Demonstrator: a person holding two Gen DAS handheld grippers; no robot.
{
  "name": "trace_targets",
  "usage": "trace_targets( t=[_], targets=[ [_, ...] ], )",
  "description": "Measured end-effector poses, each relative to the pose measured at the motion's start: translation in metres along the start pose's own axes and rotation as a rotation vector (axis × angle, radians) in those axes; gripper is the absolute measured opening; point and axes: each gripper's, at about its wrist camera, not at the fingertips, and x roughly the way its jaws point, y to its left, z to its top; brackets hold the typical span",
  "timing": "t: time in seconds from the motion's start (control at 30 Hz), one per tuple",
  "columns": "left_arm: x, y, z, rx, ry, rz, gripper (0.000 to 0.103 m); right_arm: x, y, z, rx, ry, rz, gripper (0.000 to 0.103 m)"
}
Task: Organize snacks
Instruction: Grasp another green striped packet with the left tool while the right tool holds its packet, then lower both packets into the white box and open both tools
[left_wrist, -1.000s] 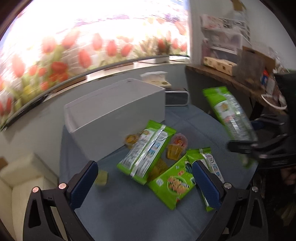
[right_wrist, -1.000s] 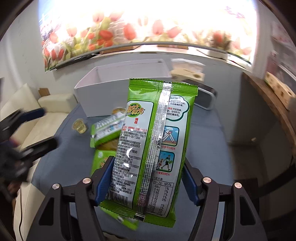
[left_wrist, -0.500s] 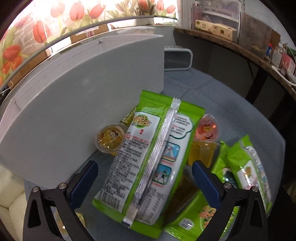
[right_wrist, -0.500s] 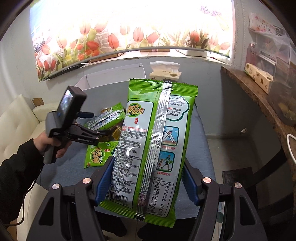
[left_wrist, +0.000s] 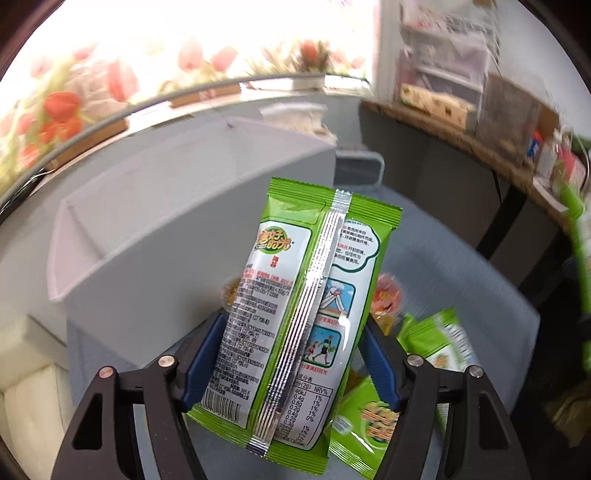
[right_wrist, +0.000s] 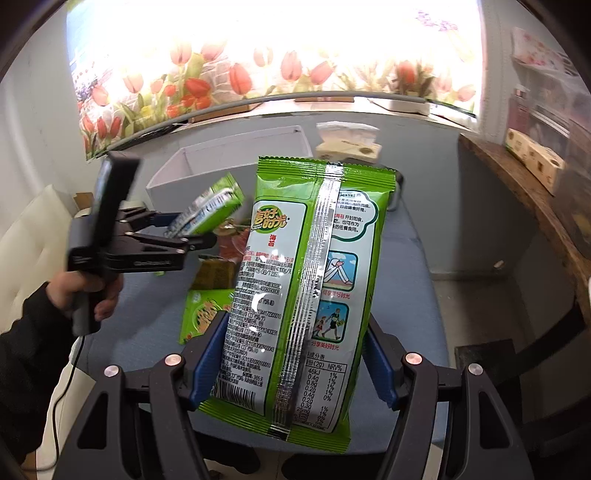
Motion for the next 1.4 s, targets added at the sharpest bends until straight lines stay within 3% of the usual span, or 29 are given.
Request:
trace_targets(
  t=[0.23, 0.4, 0.57, 0.7, 0.87, 0.97, 1.1, 1.17, 1.27, 1.4],
  targets=[
    [-0.061, 0.039, 0.022, -0.335, -0.064, 0.062, 0.076, 0.04, 0.021, 0.056, -0.044, -0.022, 0.074, 0.073],
    [-0.082, 0.066, 0.05, -0.433, -0.117, 0.118, 0.077, 0.08, 0.033, 0.119, -0.081, -0.031, 0.129, 0.073],
    [-0.067, 0.098, 0.094, -0.52, -0.147, 0.132, 0.077, 0.129, 0.042, 0.194, -0.131, -0.017, 0.147, 0.073],
    [-0.038, 0.13, 0.116, -0.583, -0.121, 0.134, 0.077, 0.171, 0.05, 0.233, -0.174, 0.023, 0.128, 0.073],
    [0.003, 0.151, 0.123, -0.61, -0.071, 0.132, 0.08, 0.213, 0.054, 0.25, -0.181, 0.091, 0.122, 0.074],
    [0.018, 0.16, 0.119, -0.61, -0.052, 0.146, 0.103, 0.226, 0.053, 0.251, -0.191, 0.101, 0.086, 0.092],
    [0.02, 0.164, 0.114, -0.587, -0.058, 0.173, 0.103, 0.226, 0.044, 0.248, -0.186, 0.079, 0.074, 0.103],
    [0.018, 0.165, 0.11, -0.59, -0.058, 0.154, 0.103, 0.219, 0.036, 0.247, -0.152, 0.055, 0.093, 0.103],
    [0.011, 0.161, 0.106, -0.559, -0.063, 0.193, 0.103, 0.205, 0.026, 0.246, -0.114, 0.024, 0.104, 0.103],
    [-0.006, 0.147, 0.097, -0.504, -0.093, 0.226, 0.103, 0.169, 0.025, 0.233, -0.148, -0.089, 0.111, 0.103]
  ],
)
